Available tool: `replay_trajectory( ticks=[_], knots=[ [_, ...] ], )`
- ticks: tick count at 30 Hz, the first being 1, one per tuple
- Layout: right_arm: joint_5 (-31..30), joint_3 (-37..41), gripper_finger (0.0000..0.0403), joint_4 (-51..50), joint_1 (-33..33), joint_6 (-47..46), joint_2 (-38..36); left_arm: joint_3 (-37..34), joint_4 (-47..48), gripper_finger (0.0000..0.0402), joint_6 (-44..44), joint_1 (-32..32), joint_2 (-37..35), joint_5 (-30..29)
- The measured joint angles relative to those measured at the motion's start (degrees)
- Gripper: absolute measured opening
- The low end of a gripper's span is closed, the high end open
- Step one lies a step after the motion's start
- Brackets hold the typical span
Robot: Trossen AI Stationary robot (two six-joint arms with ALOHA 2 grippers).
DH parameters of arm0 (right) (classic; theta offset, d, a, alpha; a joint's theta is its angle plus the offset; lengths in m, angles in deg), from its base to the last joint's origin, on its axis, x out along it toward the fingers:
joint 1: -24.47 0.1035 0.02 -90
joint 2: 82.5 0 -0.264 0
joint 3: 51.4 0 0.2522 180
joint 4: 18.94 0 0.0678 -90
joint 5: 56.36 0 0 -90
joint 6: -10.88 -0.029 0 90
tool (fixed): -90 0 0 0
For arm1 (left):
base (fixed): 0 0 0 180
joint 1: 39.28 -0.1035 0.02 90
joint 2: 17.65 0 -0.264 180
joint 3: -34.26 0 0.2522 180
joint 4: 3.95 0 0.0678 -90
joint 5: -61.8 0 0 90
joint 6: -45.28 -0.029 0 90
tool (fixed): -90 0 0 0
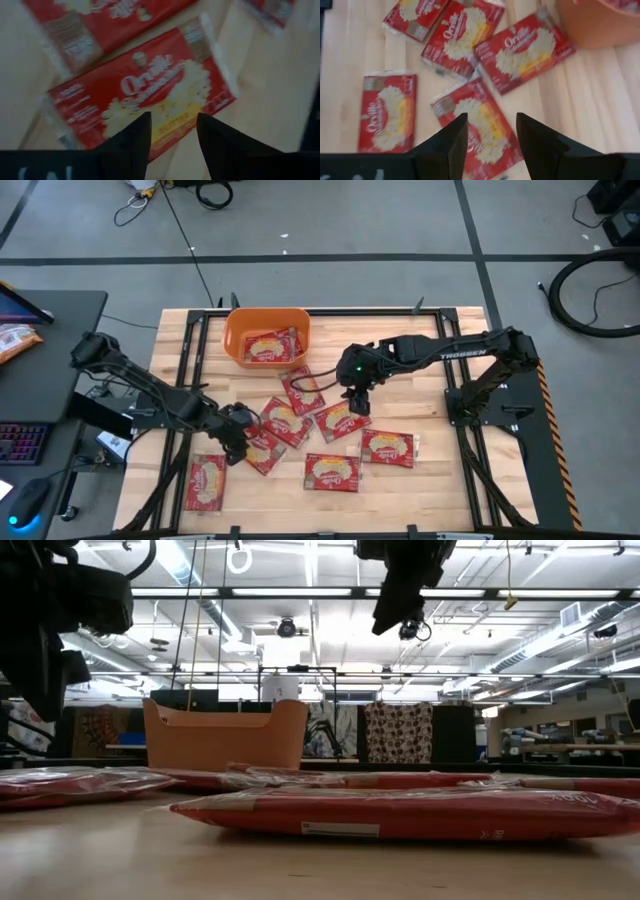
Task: Sort popcorn bags into baskets
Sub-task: Put the red popcorn bag into the orange bin
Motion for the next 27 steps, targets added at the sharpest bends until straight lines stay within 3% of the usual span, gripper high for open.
replay_trajectory(
  ticks=[10,14,19,22,27],
  knots=[
    [5.9,9.4,0.0171,6.7,-6.3,-4.3,0.0,0.0,-3.0,0.0127,0.6,-0.8,-1.1,-3.2],
    [6.6,13.6,0.0171,13.0,-9.1,-5.2,0.0,0.0,-4.6,0.0123,0.5,-0.8,-0.8,-10.4],
    [10.5,21.1,0.0173,28.5,-11.4,-8.8,0.1,0.1,-5.6,0.0123,0.5,-0.8,1.7,-20.5],
    [12.4,23.9,0.0176,34.1,-11.3,-13.0,0.0,0.1,-7.2,0.0124,-2.2,-0.8,4.2,-20.1],
    [12.4,25.6,0.0176,33.9,-10.1,-13.9,0.0,0.1,-6.5,0.0148,-2.6,-2.0,8.2,-15.6]
  ],
)
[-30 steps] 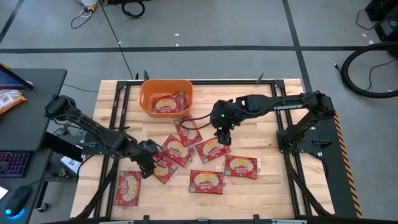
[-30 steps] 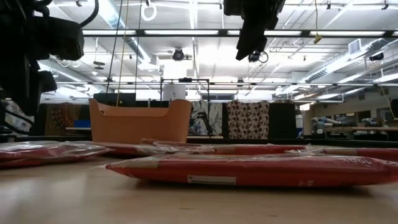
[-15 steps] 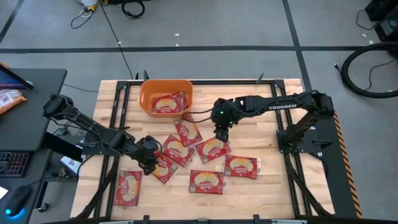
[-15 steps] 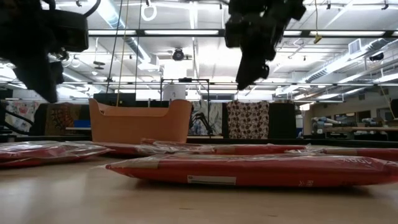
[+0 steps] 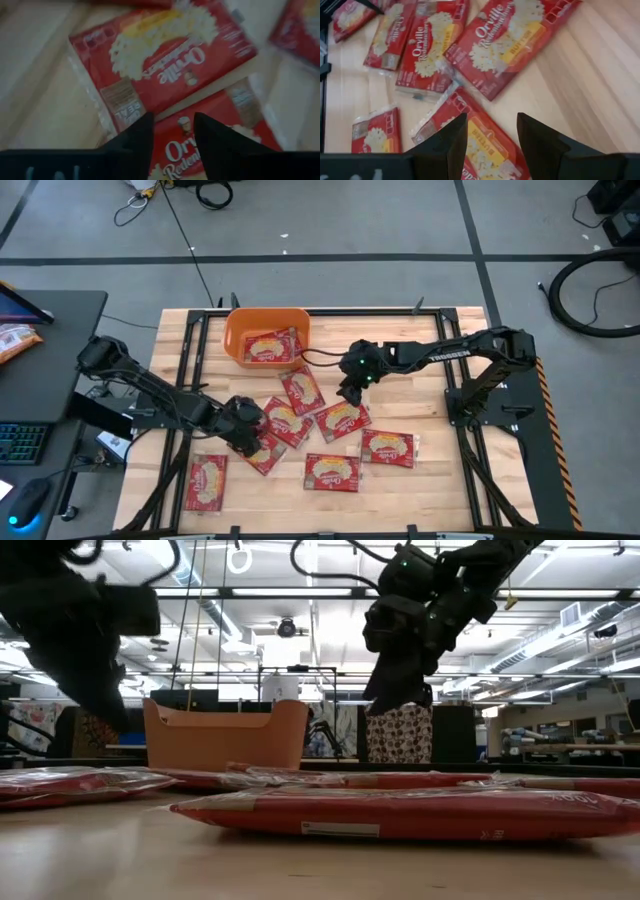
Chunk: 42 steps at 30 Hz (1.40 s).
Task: Sort popcorn bags into baskets
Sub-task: Put the red popcorn bag into the orange bin
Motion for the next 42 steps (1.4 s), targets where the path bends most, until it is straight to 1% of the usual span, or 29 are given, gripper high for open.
replay_trajectory(
  ticks=[2,5,7,10,14,18,22,26,30,38,42],
  knots=[
    [-0.3,0.2,0.0176,-0.1,0.8,0.3,0.0,0.0,-1.5,0.0164,-2.9,-1.4,1.2,3.1],
    [-1.9,0.2,0.0177,0.3,2.0,0.4,0.0,1.9,-3.2,0.0187,-11.3,-3.0,4.3,6.9],
    [-2.1,0.2,0.0177,0.6,2.4,0.1,0.0,4.3,-2.8,0.0197,-17.5,-3.4,7.2,6.7],
    [-2.7,0.2,0.0176,0.7,2.6,-0.4,0.0,8.0,-2.5,0.0203,-24.8,-4.5,12.1,3.8],
    [-3.5,0.2,0.0177,0.6,2.6,-0.9,0.0,12.3,-2.9,0.0203,-33.5,-6.2,18.4,4.7],
    [-3.2,0.2,0.0176,0.3,2.6,-2.0,0.0,15.0,-2.5,0.0204,-41.1,-6.3,23.1,5.0],
    [-0.7,0.2,0.0176,0.3,2.6,-2.2,0.0,16.5,-0.4,0.0204,-42.8,-6.3,25.3,5.2],
    [-0.3,0.2,0.0176,0.3,2.6,-2.1,0.0,18.1,4.9,0.0204,-43.0,-6.3,25.4,5.6],
    [-0.1,0.2,0.0175,0.3,2.6,-2.0,0.0,19.3,8.3,0.0201,-45.1,-6.1,25.3,6.0],
    [0.0,0.2,0.0175,0.3,2.6,-2.1,0.0,20.5,9.1,0.0179,-48.8,-6.1,25.2,11.0],
    [1.4,0.2,0.0175,0.3,2.6,-2.1,0.0,20.5,9.3,0.0174,-50.7,-6.1,25.2,12.7]
  ],
)
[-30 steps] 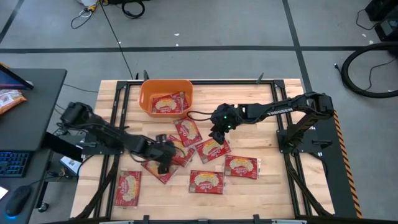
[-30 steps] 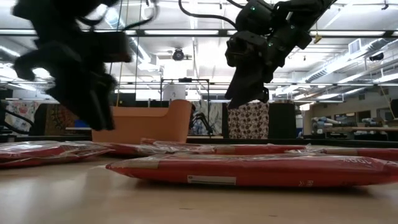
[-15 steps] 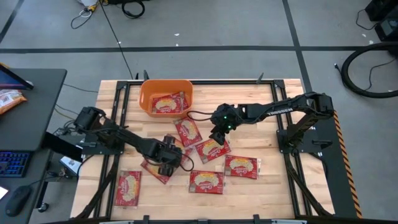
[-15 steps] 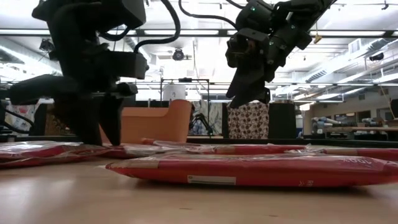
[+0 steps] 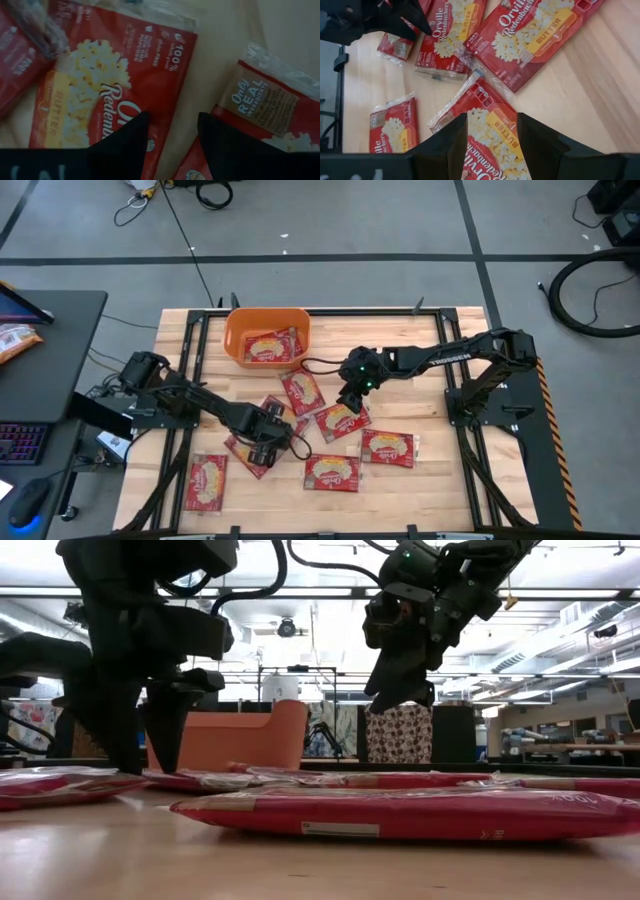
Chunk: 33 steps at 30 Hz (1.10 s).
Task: Sort popcorn bags into baskets
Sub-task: Put the red popcorn bag into the orange bin
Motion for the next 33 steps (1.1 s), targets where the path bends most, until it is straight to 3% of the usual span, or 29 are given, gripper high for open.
replay_trajectory(
  ticks=[13,22,33],
  knots=[
    [1.5,0.0,0.0174,0.0,0.0,-1.1,0.0,0.4,3.2,0.0208,-1.3,0.0,-0.3,1.8],
    [1.4,0.0,0.0174,0.1,0.0,-1.3,0.0,1.0,7.4,0.0213,-3.1,0.0,-6.1,1.6],
    [2.1,0.0,0.0174,0.5,0.0,-3.0,0.0,-6.0,0.4,0.0213,-8.8,-0.8,-6.5,-2.5]
  ],
)
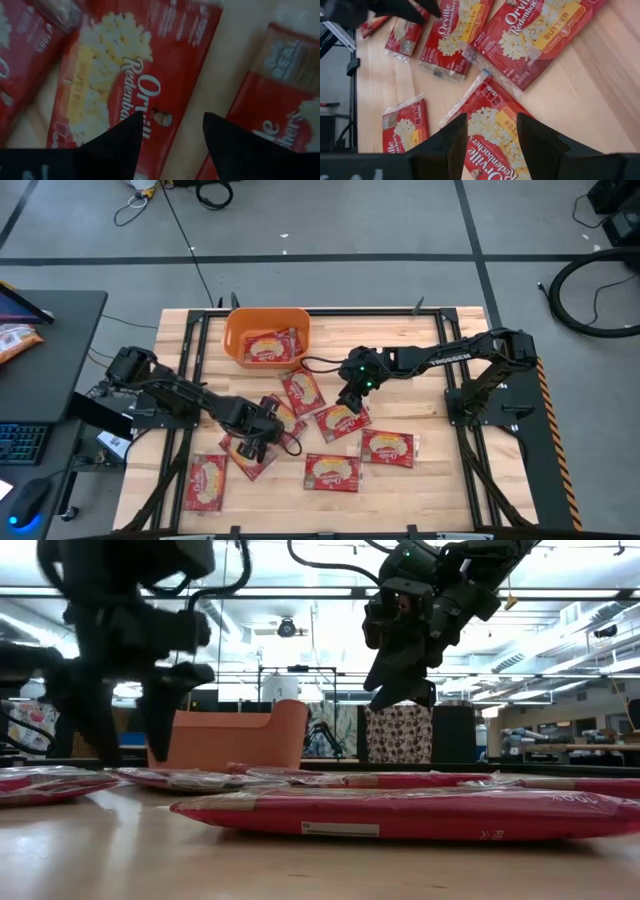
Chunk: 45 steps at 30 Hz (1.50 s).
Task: Sort popcorn bags into baskets
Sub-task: Put the red popcorn bag into the orange bin
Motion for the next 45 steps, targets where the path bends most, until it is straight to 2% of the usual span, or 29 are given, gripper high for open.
replay_trajectory(
  ticks=[7,10,14,19,21,29,38,45],
  knots=[
    [0.5,0.0,0.0174,0.0,0.0,0.0,0.0,-4.9,-6.2,0.0212,0.0,0.0,-0.2,-1.0],
    [0.7,0.0,0.0174,0.0,0.0,0.0,0.0,-6.0,-6.8,0.0196,0.0,0.0,-0.2,-1.2],
    [1.1,0.0,0.0174,0.0,0.0,0.0,0.0,-6.1,-7.0,0.0135,0.1,0.0,-0.2,-1.4],
    [1.7,0.0,0.0174,0.0,0.0,-0.9,0.0,-6.1,-8.3,0.0034,2.7,0.0,-0.1,-0.6],
    [2.0,0.0,0.0174,0.0,0.0,-0.9,0.0,-5.9,-8.2,0.0011,4.6,0.0,-0.1,0.6],
    [3.1,0.0,0.0174,-0.1,-1.0,-1.1,-0.5,1.3,3.7,0.0004,7.9,0.1,-1.3,3.2],
    [1.8,0.0,0.0174,-0.6,-2.5,-1.0,-4.5,8.0,11.2,0.0002,13.7,-0.9,-11.2,9.1],
    [-1.5,0.0,0.0174,-2.0,-2.8,-0.9,-8.4,14.1,18.8,0.0001,18.8,-3.8,-19.2,8.6]
  ],
)
